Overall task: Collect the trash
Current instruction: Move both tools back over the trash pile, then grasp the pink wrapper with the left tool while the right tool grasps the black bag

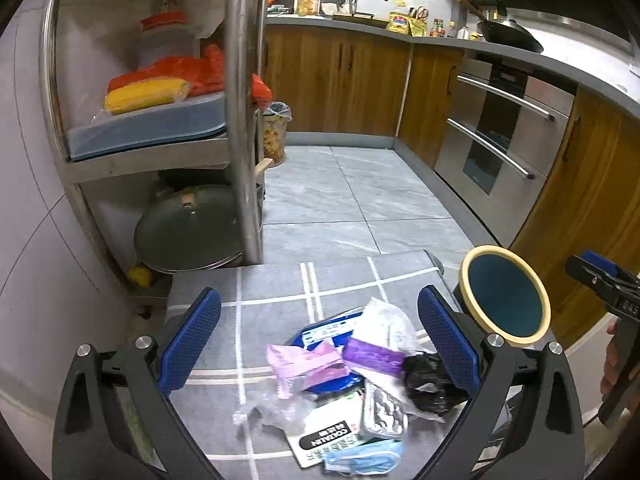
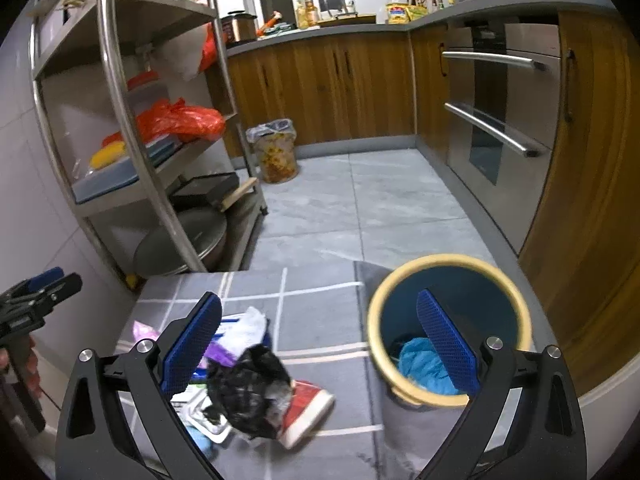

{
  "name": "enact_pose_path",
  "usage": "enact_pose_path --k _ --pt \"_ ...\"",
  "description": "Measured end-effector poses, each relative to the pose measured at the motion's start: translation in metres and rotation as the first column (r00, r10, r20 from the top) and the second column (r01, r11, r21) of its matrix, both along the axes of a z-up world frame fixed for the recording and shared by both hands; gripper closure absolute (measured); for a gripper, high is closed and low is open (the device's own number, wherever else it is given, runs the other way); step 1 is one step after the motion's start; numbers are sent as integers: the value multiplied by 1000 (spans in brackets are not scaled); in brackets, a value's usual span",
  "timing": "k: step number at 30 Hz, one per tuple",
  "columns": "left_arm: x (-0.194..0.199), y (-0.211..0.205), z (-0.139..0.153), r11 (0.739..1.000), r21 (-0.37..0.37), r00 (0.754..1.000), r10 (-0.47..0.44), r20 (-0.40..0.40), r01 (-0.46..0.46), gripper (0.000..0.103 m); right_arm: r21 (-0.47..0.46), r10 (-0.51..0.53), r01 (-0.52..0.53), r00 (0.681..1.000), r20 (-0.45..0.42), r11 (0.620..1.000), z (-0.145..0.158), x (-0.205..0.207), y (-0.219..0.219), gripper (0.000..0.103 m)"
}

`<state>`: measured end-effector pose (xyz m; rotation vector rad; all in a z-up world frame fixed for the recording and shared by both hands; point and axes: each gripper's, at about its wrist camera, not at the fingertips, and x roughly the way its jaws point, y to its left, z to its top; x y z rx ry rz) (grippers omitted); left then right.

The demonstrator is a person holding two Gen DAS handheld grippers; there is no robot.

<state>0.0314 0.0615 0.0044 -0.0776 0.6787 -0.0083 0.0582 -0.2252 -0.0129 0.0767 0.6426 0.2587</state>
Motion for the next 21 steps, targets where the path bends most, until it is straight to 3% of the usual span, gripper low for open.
enact_pose_path --k 7,21 --pt "10 26 -28 998 60 997 12 -70 -8 6 -4 44 -45 997 -56 999 -12 8 34 6" --pt "46 50 -84 992 -15 973 122 -195 -128 6 -25 62 -66 990 -130 997 -37 19 59 5"
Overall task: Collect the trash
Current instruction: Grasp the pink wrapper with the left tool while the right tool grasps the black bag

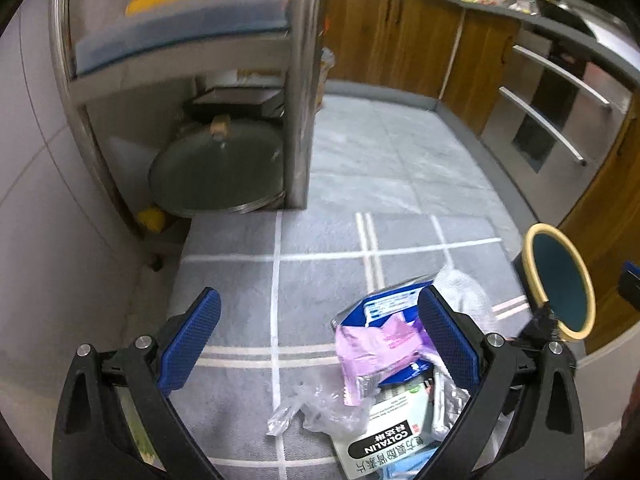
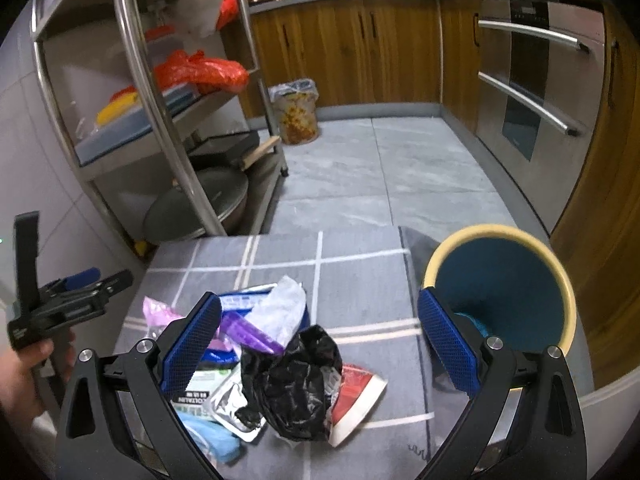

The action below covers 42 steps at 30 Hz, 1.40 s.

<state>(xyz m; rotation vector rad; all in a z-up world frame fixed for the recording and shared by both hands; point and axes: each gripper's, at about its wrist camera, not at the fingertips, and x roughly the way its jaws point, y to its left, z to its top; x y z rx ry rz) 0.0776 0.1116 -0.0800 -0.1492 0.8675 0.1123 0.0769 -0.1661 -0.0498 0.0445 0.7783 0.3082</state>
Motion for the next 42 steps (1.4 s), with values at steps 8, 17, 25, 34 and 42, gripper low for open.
enact_pose_path --k 8,17,25,34,42 --pt "12 -14 -22 1000 -12 999 -26 -48 25 6 -25 5 -7 997 -71 1000 -27 5 4 5" --pt "22 -27 -48 997 16 989 -74 -128 76 6 -31 24 -28 990 -141 999 -50 9 11 5" --pt "27 -30 -70 994 -62 975 -105 -195 95 18 -36 43 -51 977 -211 998 -73 15 18 11" --pt "28 -41 -74 982 -106 961 -176 -212 157 53 -32 88 -99 967 -240 995 -77 16 29 59" --pt "26 -46 -62 981 -85 965 -188 -182 175 69 6 103 -104 973 -207 995 -63 16 26 75"
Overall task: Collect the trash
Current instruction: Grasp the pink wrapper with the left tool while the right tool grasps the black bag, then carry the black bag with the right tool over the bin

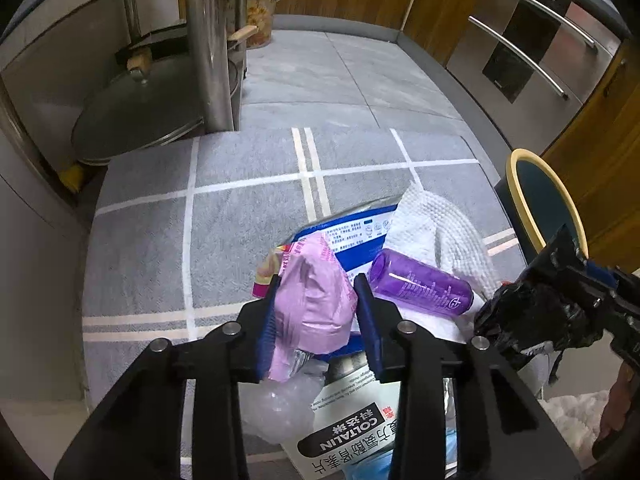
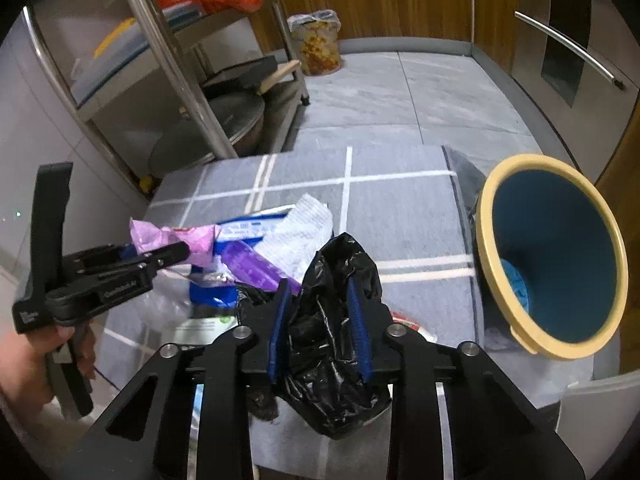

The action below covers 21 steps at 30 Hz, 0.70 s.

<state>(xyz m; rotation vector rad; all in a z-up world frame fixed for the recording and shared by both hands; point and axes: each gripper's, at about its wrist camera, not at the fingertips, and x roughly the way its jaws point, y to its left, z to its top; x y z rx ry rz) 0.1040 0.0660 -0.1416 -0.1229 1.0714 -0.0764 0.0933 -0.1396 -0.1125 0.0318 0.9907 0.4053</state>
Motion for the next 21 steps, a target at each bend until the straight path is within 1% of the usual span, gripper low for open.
enact_pose_path --k 4,15,21 --pt "0 0 9 1000 29 1000 8 21 -9 71 26 -4 3 1000 18 1000 7 0 -2 78" --pt "-4 2 41 997 63 992 27 121 -34 72 43 7 -11 997 79 999 26 1 -1 80" --pt "-5 -7 60 997 72 983 6 182 -19 72 70 -4 -5 992 126 998 43 2 -8 80"
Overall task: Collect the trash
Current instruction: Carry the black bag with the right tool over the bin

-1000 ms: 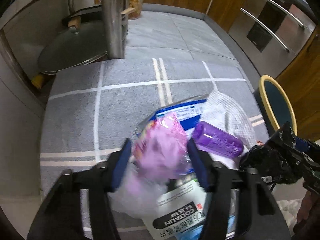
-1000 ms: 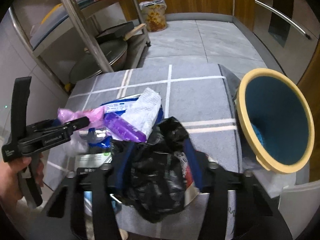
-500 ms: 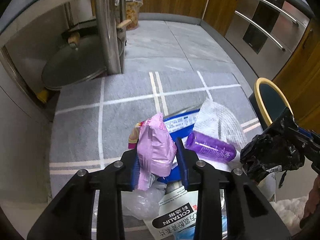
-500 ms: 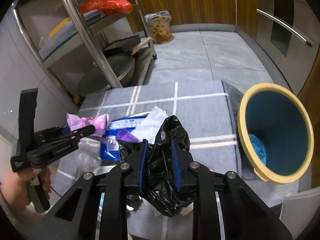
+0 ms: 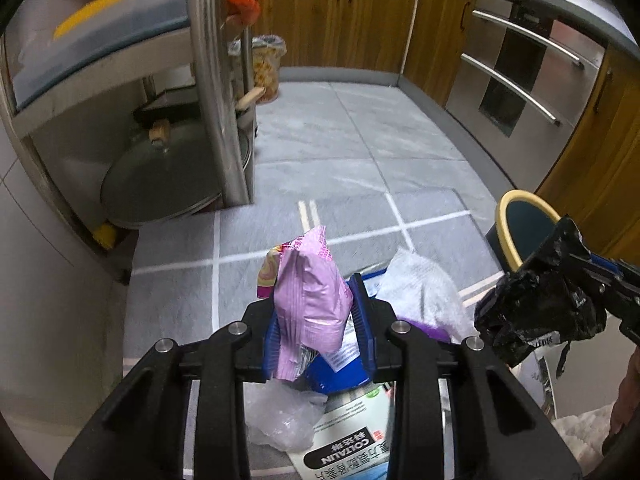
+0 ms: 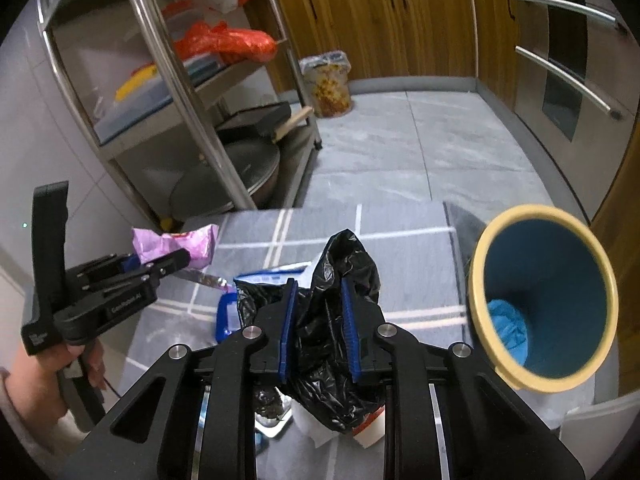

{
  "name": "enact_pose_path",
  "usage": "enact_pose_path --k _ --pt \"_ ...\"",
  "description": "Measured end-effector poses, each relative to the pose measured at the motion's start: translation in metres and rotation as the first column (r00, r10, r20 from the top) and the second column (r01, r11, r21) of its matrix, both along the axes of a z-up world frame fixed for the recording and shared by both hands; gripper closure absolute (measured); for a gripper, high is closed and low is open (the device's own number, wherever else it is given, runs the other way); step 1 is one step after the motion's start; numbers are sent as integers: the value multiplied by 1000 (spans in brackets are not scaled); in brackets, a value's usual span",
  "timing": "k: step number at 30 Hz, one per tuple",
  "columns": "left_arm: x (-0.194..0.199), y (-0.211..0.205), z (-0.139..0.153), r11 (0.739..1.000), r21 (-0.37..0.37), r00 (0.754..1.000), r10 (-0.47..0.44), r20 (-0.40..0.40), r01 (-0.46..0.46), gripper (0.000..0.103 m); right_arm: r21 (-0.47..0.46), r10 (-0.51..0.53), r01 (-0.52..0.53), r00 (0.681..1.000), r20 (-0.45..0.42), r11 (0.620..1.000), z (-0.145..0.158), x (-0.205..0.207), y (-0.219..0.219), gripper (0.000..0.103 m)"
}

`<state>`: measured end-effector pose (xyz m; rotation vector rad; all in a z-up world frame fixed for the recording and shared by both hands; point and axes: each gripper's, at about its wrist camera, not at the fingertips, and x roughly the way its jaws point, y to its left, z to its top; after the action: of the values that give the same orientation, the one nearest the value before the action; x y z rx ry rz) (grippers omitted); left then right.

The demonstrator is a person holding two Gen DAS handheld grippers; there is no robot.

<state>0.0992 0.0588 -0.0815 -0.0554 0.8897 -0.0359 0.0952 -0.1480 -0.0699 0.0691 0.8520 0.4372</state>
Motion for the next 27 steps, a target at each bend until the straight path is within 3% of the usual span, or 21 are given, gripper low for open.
enact_pose_path --k 16,27 --pt "10 -67 48 994 17 983 -114 142 112 72 62 -107 104 993 52 993 30 14 -64 80" --pt "20 -144 46 973 26 961 -230 151 229 72 47 -251 247 958 137 968 57 22 -163 80"
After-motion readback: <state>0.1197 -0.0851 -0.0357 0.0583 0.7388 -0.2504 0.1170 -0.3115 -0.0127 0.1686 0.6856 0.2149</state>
